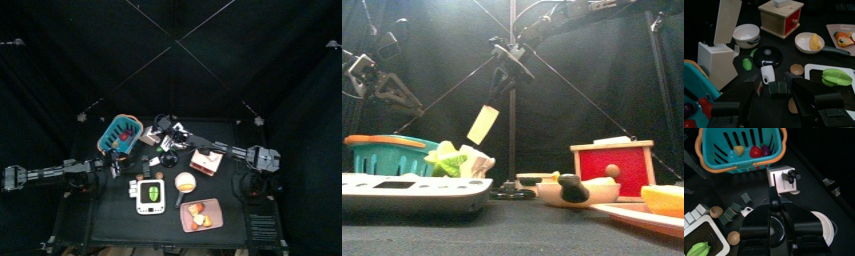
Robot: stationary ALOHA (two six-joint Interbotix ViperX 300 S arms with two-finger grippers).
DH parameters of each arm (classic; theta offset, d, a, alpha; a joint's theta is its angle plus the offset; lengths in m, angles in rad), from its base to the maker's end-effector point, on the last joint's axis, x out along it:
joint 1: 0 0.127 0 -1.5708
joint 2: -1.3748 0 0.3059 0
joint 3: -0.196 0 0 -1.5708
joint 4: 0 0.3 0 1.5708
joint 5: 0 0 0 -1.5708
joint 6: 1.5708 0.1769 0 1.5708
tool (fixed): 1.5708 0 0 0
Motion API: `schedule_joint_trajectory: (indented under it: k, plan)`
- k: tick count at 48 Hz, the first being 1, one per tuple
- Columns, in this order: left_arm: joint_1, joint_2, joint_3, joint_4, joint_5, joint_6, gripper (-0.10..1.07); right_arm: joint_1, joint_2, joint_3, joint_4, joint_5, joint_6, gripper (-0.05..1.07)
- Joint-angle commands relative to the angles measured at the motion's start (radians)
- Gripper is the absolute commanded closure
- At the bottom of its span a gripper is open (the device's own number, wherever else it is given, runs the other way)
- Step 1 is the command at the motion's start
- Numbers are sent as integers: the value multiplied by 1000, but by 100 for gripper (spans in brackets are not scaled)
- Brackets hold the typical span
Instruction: Pull out cleaver
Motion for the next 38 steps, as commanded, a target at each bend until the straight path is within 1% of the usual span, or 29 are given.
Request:
schedule_joint_trajectory:
  k: [1, 11, 15, 26, 38]
  plan:
    - [2, 3, -12, -2, -5, 0, 13, 3, -64, 2, 0, -21, 2, 59]
    - [2, 3, -12, 0, -5, 2, 13, 23, -109, 58, 2, -57, 12, 59]
    - [2, 3, -12, -2, -5, 0, 13, 29, -130, 91, 0, -91, 23, 59]
    - [2, 3, -12, -2, -5, 2, 13, 34, -193, 192, 6, -232, 28, 59]
    - [2, 3, -21, 0, -25, 2, 13, 37, -225, 272, 0, -304, 25, 59]
